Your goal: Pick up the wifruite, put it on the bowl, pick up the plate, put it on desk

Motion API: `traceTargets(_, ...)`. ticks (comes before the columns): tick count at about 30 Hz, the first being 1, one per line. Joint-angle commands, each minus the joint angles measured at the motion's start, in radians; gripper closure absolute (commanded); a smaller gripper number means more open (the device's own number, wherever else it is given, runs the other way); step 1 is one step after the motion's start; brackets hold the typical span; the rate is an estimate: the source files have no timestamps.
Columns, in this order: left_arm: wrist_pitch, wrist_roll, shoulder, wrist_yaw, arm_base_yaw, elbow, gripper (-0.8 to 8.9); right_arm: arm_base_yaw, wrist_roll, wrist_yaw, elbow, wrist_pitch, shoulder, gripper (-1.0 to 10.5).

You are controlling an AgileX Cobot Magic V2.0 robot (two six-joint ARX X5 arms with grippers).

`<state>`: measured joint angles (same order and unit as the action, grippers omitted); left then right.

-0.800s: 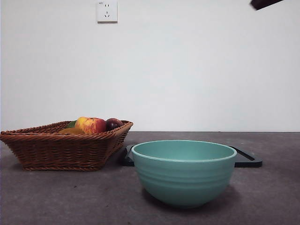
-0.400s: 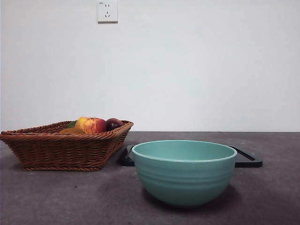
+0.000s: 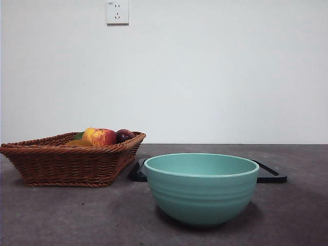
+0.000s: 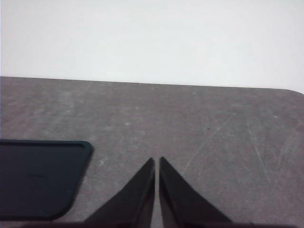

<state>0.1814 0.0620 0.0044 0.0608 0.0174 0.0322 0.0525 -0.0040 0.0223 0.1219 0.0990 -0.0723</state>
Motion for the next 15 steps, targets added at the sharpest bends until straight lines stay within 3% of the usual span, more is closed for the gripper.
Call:
traceTargets(1, 0.006, 0.005, -0.002, 0.003, -0.002, -0.021, 8.06, 0.012, -0.006, -0.005, -0.024, -0.01, 0.026, 9.4)
traceTargets(15, 0.006, 0.005, -0.002, 0.003, -0.001, -0.021, 8.06, 0.014, 0.03, 0.003, -0.111, 0.046, 0.069, 9.4)
